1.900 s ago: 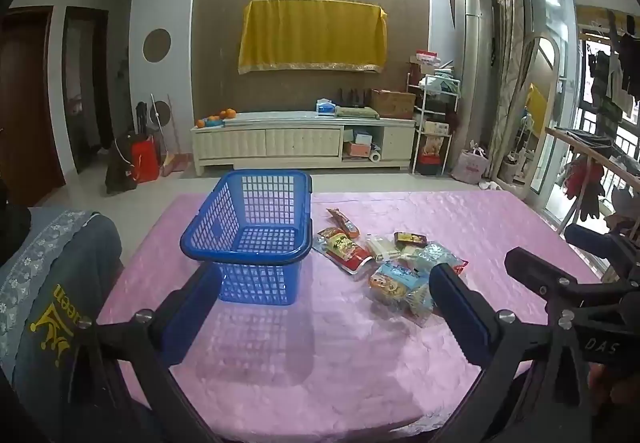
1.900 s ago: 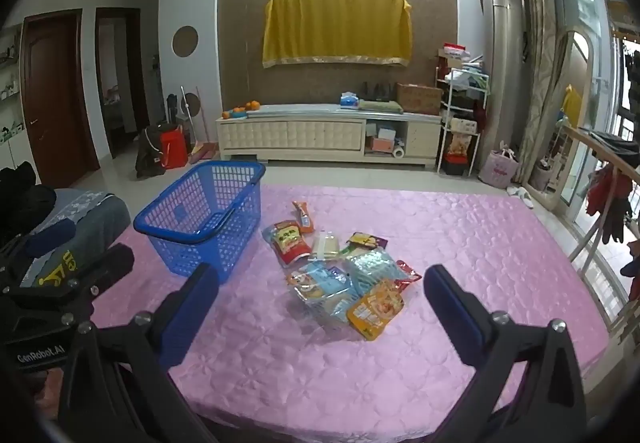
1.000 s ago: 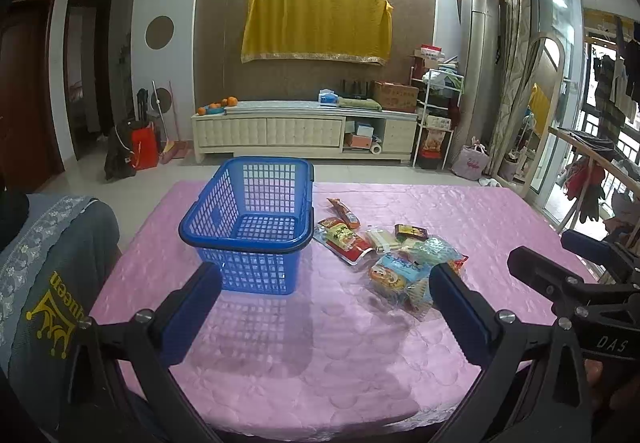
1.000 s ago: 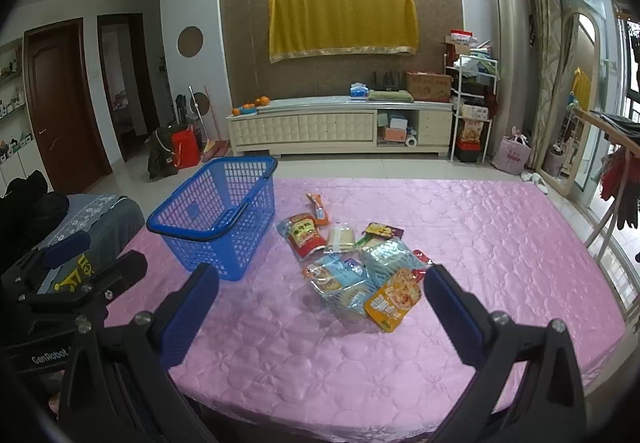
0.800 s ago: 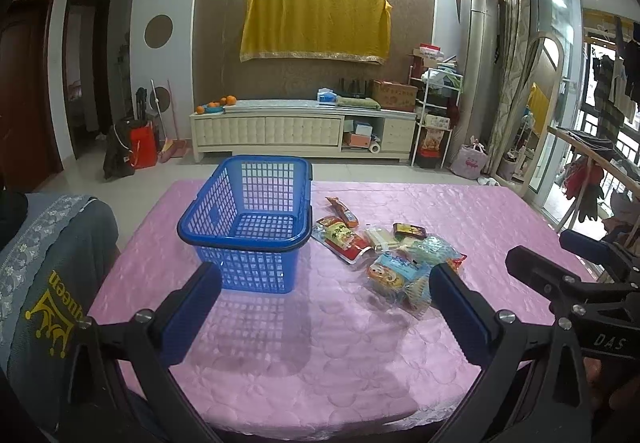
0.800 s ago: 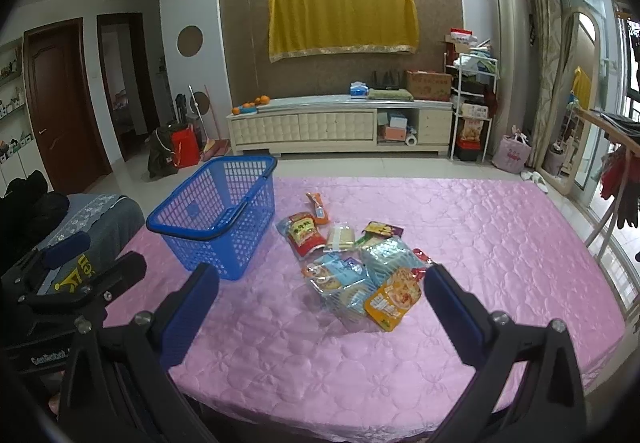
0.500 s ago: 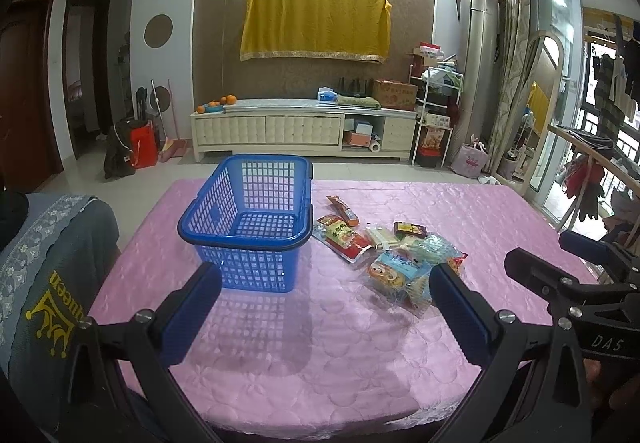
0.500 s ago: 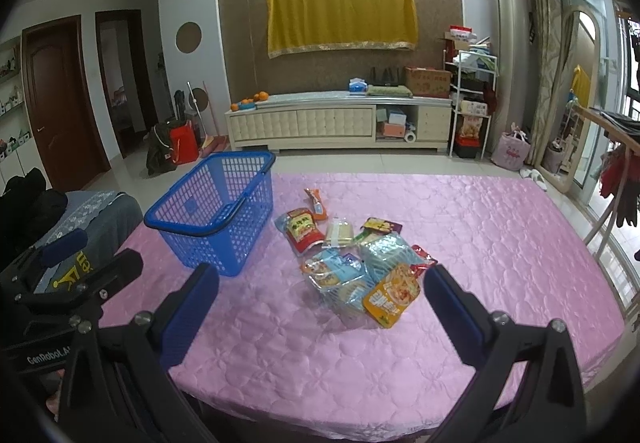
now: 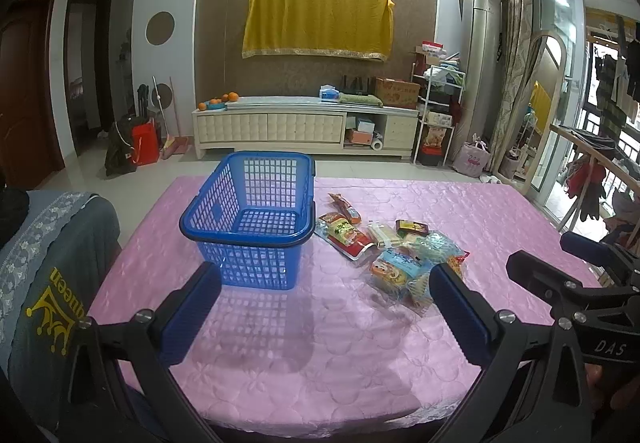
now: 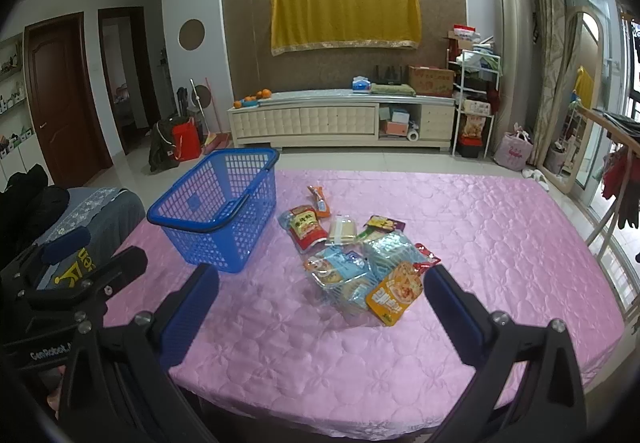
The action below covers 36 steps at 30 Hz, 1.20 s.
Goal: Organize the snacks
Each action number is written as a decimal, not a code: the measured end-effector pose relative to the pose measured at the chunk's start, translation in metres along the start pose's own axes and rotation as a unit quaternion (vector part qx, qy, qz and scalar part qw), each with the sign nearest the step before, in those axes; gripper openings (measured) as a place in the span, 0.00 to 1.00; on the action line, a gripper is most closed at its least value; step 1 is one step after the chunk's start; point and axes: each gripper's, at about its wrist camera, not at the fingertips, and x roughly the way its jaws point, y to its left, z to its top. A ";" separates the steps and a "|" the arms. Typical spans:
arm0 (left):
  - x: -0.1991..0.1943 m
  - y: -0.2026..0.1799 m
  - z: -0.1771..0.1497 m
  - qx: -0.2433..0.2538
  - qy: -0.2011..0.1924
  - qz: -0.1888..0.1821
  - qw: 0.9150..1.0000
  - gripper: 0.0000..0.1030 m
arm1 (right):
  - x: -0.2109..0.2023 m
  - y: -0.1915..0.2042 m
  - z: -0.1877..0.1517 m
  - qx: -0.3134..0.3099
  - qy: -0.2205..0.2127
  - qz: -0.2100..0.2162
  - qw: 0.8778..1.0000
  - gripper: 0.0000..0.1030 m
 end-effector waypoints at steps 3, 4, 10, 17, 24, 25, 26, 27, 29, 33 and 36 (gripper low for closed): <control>0.000 0.001 0.000 0.000 0.001 0.001 1.000 1.00 | 0.001 -0.001 0.000 0.007 0.005 0.010 1.000 1.00; 0.000 0.001 -0.001 0.000 0.001 0.001 1.000 1.00 | 0.001 0.001 0.001 0.006 0.007 0.009 1.000 1.00; 0.000 0.002 -0.001 -0.001 0.004 0.002 1.000 1.00 | 0.000 0.001 0.000 0.006 0.007 0.010 1.000 1.00; 0.000 0.003 -0.002 -0.003 0.006 0.001 1.000 1.00 | 0.000 0.001 0.001 0.004 0.008 0.010 1.000 1.00; -0.002 0.003 -0.003 -0.006 0.008 0.001 1.000 1.00 | 0.001 0.001 0.001 0.005 0.008 0.010 1.000 1.00; -0.002 0.003 -0.002 -0.006 0.008 0.001 1.000 1.00 | 0.000 0.001 0.001 0.005 0.008 0.010 1.000 1.00; -0.002 0.003 -0.002 -0.007 0.009 0.001 1.000 1.00 | 0.000 0.001 0.001 0.004 0.008 0.010 1.000 1.00; -0.001 0.003 -0.001 -0.007 0.010 0.001 1.000 1.00 | 0.000 0.001 0.001 0.004 0.009 0.010 1.000 1.00; -0.001 0.003 0.000 -0.007 0.010 0.001 1.000 1.00 | 0.000 0.000 0.001 0.004 0.010 0.010 1.000 1.00; -0.001 0.004 0.001 -0.005 0.009 0.000 1.000 1.00 | 0.000 0.001 0.001 0.003 0.008 0.009 1.000 1.00; 0.000 0.001 0.006 -0.001 0.009 0.002 1.000 1.00 | -0.001 0.000 0.002 0.003 0.006 0.009 1.000 1.00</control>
